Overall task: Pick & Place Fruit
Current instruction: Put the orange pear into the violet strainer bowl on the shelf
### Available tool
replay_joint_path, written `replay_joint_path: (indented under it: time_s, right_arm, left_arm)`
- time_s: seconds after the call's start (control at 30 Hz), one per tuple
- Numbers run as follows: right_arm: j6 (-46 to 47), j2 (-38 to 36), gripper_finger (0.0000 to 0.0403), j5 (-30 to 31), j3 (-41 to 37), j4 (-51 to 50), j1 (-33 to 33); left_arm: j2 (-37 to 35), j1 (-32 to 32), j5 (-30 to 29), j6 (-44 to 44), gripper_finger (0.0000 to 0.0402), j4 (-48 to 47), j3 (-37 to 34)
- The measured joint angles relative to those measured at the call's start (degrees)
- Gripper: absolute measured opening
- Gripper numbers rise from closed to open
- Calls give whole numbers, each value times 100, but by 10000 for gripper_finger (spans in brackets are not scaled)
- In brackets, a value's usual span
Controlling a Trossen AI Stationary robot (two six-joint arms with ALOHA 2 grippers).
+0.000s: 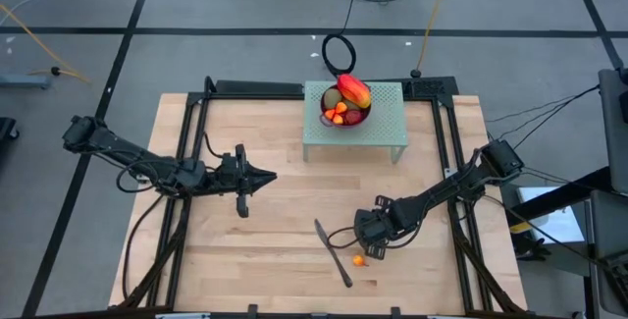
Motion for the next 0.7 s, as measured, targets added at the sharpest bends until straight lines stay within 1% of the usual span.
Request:
replay_joint_path:
  time_s: [0.27, 0.37, 0.53, 0.63, 0.7]
  right_arm:
    - [229, -68, 114, -33, 2, -52, 0]
    - [304, -219, 114, -173, 2, -46, 0]
    - [655, -719, 113, -168, 2, -10, 2]
    - [855, -1131, 113, -103, 2, 195, 1]
    - [966, -1402, 113, 54, 2, 442, 2]
  left_arm:
    - [0, 0, 0, 7, 21, 0, -2]
    - [0, -2, 0, 20, 21, 0, -2]
    - [0, -1, 0, 242, 21, -1, -2]
    - [0, -1, 0, 353, 21, -2, -2]
    - [0, 0, 0, 435, 21, -2, 0]
